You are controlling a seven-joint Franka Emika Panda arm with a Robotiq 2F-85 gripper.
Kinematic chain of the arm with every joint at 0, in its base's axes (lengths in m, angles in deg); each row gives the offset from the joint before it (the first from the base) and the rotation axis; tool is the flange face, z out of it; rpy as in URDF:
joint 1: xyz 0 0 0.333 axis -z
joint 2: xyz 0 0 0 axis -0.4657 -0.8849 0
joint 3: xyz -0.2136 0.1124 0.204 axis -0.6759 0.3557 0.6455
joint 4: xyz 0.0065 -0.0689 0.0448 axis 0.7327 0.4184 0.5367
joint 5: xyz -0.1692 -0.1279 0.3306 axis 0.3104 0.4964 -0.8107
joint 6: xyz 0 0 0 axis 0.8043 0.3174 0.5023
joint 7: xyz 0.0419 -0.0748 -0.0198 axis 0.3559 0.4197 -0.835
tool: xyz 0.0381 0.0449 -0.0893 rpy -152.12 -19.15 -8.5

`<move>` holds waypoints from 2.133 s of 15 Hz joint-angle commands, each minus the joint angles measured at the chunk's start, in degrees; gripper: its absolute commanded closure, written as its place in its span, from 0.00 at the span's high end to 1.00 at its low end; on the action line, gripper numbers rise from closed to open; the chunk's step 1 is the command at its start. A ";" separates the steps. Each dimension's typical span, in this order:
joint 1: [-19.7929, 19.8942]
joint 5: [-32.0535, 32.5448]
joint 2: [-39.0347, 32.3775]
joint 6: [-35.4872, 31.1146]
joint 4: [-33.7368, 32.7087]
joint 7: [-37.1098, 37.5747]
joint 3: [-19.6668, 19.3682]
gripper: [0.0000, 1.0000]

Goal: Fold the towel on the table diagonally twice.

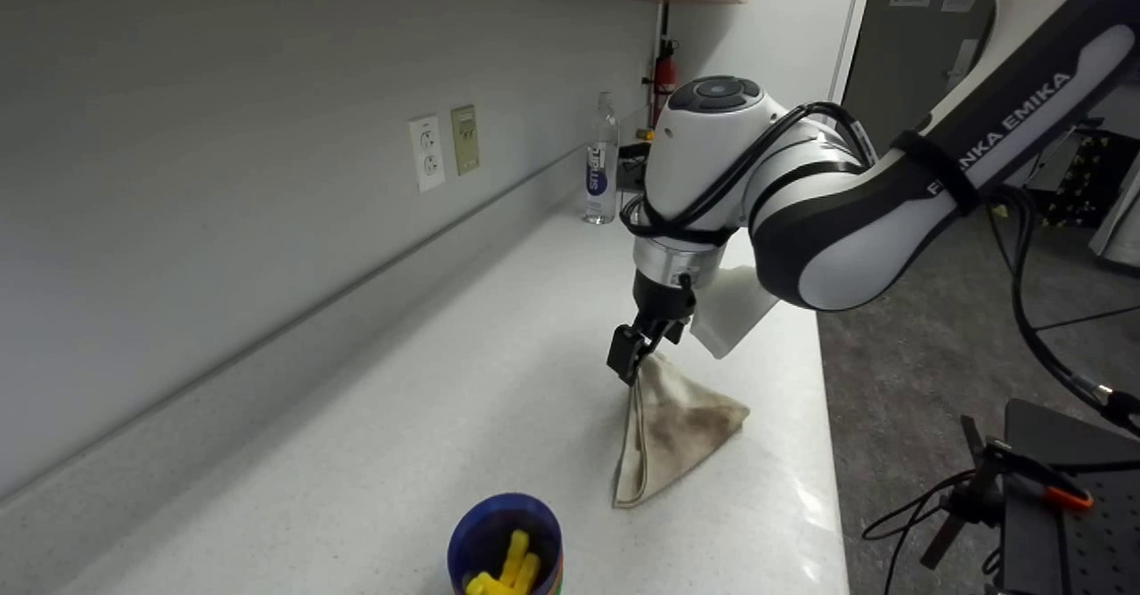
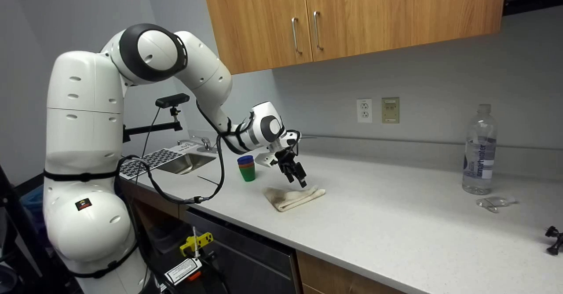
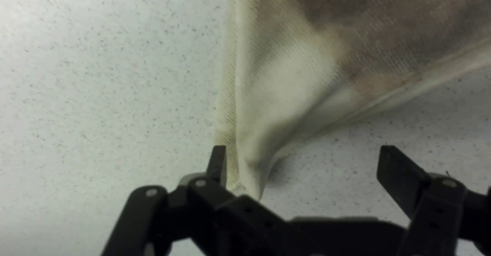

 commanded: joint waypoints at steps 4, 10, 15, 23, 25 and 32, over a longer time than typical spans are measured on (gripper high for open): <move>1.04 -11.57 -1.03 -1.77 -0.28 -16.31 1.79 1.00; -0.82 -10.75 -0.64 -0.65 -0.05 -15.55 -0.08 1.00; -0.71 -10.91 0.94 0.49 0.67 -16.32 0.16 1.00; -1.15 -9.13 12.09 1.95 8.18 -18.45 1.81 1.00; -1.14 -7.90 15.64 2.08 10.75 -17.57 2.42 1.00; 0.73 -2.02 27.21 0.76 18.78 -14.95 6.46 1.00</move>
